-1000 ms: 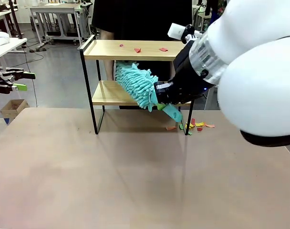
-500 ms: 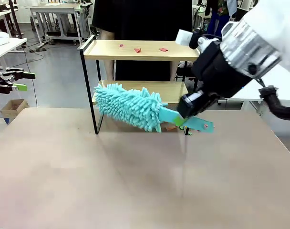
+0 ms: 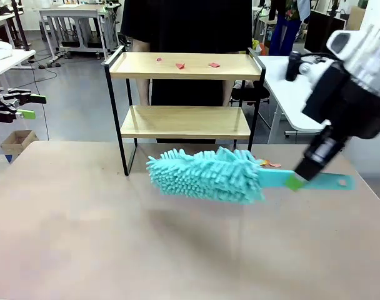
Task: Clean the shelf.
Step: Clean the specific section of the Shelf indicated by the human with the Duster.
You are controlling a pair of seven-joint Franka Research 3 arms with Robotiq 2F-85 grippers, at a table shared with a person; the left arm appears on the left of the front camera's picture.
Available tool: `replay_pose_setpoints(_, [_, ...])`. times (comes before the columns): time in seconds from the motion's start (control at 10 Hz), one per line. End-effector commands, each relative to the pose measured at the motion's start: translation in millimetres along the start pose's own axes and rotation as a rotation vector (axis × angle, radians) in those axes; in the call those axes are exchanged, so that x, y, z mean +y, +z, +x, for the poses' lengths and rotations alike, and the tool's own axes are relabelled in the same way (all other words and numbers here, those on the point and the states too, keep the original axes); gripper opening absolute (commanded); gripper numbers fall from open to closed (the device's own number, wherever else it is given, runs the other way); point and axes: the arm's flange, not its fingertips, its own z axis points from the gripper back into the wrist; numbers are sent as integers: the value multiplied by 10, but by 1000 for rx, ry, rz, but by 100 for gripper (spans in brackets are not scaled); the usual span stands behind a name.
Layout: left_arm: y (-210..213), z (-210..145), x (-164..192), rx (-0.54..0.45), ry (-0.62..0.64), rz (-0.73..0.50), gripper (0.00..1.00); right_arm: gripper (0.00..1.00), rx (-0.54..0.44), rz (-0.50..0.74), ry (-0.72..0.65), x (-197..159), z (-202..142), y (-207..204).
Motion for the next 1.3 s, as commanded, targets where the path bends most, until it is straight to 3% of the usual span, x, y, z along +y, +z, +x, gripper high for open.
replay_pose_setpoints(0.0, [3, 22, -23, 1, -1, 1, 100, 13, 68, -38, 61, -151, -231, 70])
replay_pose_setpoints(0.5, [3, 22, -23, 1, -1, 1, 100, 13, 226, -67, 94, -300, -732, 35])
replay_pose_setpoints(1.2, [3, 22, -23, 1, -1, 1, 100, 13, 221, -56, 60, -225, -634, 0])
